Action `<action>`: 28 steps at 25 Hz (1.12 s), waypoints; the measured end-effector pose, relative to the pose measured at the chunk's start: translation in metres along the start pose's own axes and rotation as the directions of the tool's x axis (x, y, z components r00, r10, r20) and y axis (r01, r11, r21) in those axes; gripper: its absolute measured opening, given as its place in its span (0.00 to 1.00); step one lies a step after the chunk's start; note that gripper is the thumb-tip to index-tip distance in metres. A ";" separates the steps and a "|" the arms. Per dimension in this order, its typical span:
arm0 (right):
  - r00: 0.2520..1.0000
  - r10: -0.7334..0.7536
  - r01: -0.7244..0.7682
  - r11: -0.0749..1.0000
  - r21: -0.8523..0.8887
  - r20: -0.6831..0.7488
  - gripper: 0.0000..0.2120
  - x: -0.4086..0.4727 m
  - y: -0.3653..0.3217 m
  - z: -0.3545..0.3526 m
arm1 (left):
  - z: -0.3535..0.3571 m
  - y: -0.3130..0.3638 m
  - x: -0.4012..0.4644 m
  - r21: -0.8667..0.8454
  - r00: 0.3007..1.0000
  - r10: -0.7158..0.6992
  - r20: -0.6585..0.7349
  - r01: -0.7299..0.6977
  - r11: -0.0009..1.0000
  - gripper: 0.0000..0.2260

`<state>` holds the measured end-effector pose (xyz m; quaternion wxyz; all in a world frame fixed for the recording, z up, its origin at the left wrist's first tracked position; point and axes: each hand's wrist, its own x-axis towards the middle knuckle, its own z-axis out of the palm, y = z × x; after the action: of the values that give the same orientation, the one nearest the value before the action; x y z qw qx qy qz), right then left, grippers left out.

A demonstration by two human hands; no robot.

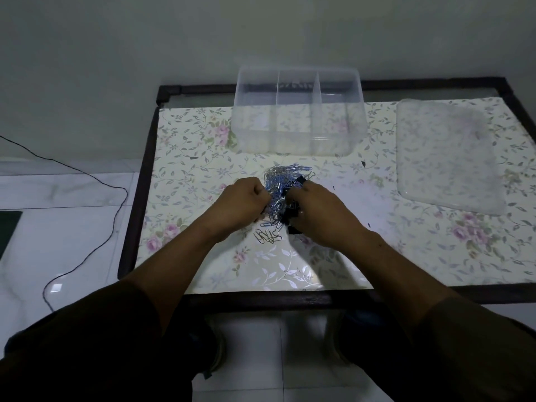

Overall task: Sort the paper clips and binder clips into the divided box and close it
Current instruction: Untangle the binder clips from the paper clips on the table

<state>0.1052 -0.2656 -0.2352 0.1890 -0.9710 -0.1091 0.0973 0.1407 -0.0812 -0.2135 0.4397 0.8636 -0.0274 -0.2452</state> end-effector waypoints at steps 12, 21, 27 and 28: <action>0.979 0.171 -0.127 0.940 0.317 -0.115 0.09 0.001 0.012 -0.022 | 0.017 0.017 0.030 0.275 0.985 0.125 -0.120 -0.087 0.957 0.03; 0.912 0.404 -0.308 0.564 0.766 0.069 0.10 -0.007 0.037 -0.028 | 0.035 0.019 0.035 0.600 0.966 0.241 -0.091 -0.140 0.787 0.08; 0.891 0.448 -0.322 0.500 0.804 0.078 0.13 -0.006 0.039 -0.031 | 0.028 0.019 0.040 0.305 0.987 0.108 -0.121 -0.067 0.950 0.07; 0.888 0.453 -0.323 0.495 0.806 0.078 0.13 -0.006 0.039 -0.030 | 0.025 0.020 0.041 0.197 0.990 0.075 -0.117 -0.051 0.979 0.07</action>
<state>0.1136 -0.3127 -0.2219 0.5849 -0.7834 0.1819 0.1054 0.1684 -0.1229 -0.2264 0.3620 0.9145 -0.0513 -0.1734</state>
